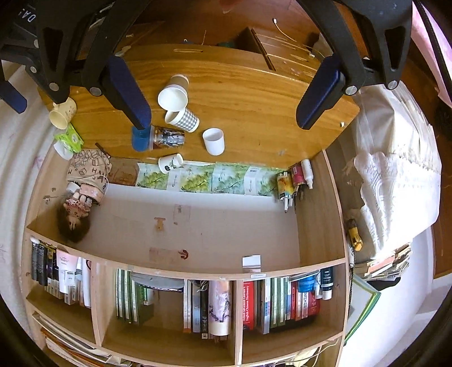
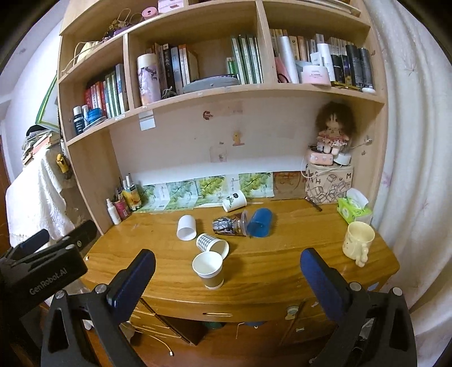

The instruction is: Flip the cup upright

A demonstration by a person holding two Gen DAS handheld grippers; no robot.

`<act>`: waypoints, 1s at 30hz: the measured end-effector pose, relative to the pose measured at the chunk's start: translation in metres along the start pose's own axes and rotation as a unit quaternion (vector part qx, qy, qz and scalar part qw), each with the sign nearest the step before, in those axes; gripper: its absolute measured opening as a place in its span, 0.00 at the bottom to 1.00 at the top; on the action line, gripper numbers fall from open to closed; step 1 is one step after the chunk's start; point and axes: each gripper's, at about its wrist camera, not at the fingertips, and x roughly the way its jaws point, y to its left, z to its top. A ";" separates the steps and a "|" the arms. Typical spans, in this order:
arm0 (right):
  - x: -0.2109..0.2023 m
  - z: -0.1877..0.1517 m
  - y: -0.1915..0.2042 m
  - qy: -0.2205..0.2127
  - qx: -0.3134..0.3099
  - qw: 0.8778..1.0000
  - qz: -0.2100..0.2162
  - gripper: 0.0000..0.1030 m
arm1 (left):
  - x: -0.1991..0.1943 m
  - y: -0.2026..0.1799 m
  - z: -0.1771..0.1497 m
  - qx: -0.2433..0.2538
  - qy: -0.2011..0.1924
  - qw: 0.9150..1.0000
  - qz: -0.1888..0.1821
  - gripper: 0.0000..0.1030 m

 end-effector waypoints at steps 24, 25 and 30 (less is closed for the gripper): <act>0.013 0.008 0.001 -0.016 0.003 1.000 -0.008 1.00 | 0.009 -0.004 0.006 0.009 -0.031 0.999 -0.020 1.00; 0.014 0.009 0.001 -0.017 0.004 1.000 -0.008 1.00 | 0.010 -0.004 0.006 0.010 -0.031 0.999 -0.019 1.00; 0.016 0.010 0.000 -0.018 0.006 1.000 -0.007 1.00 | 0.010 -0.005 0.007 0.012 -0.031 0.999 -0.017 1.00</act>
